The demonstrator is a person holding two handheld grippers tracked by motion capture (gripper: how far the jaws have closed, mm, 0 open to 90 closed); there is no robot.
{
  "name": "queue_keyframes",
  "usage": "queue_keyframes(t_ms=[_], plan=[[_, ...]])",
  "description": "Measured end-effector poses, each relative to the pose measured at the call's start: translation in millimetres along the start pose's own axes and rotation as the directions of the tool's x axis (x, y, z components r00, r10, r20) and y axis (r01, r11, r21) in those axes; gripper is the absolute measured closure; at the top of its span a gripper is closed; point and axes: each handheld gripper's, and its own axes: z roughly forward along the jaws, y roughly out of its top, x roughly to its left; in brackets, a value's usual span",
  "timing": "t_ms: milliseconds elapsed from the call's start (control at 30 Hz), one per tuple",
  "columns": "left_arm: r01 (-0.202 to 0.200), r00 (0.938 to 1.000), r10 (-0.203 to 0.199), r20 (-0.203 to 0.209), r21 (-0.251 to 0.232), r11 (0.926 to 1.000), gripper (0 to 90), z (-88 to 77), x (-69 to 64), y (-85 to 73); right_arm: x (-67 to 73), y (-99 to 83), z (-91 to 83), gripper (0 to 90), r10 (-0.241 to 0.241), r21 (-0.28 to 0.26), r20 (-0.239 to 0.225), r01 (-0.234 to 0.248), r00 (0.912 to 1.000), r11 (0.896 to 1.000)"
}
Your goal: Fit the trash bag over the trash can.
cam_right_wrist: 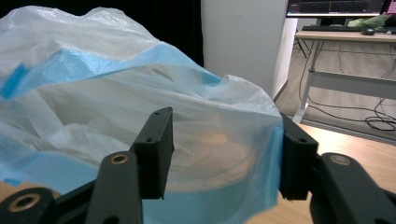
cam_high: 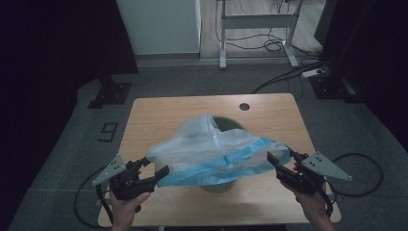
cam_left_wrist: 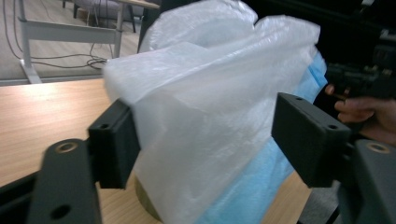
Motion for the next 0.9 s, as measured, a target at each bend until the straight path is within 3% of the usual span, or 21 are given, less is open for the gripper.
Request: queue_keyframes(t_ms=[133,333,467,667,800,900], plan=[[-0.038,0.9984,0.040,-0.039,0.055,0.9978,19.2,13.2,-9.1,-2.3,6.7,5.5,5.1,49.8,0.001,-0.013,-0.021,-0.001,0.9998,1.000],[-0.050,0.9978,0.054,-0.040,0.095,0.9943,22.4,30.1,-12.2,-5.8,20.5,7.0,11.5,51.0,-0.020,-0.009,-0.060,0.020,0.9980,1.000],[-0.041,0.9963,0.047,-0.072,0.093,0.9949,44.7,33.8,-5.5,-4.9,20.2,5.5,13.3,51.8,-0.021,0.000,-0.071,0.021,0.9973,1.000],[-0.016,0.9992,0.019,-0.035,0.070,0.9974,77.3,33.1,6.6,-1.8,9.1,11.1,8.0,45.8,-0.024,-0.016,-0.028,0.024,0.9993,1.000],[-0.012,0.9998,0.013,-0.012,0.058,0.9983,88.2,32.7,11.1,-0.7,1.4,14.7,5.2,41.4,-0.014,-0.021,-0.012,0.014,0.9998,1.000],[-0.008,1.0000,0.008,-0.004,0.044,0.9990,90.0,31.2,12.7,1.2,-3.8,16.7,0.9,38.4,-0.005,-0.029,0.000,0.005,1.0000,1.000]])
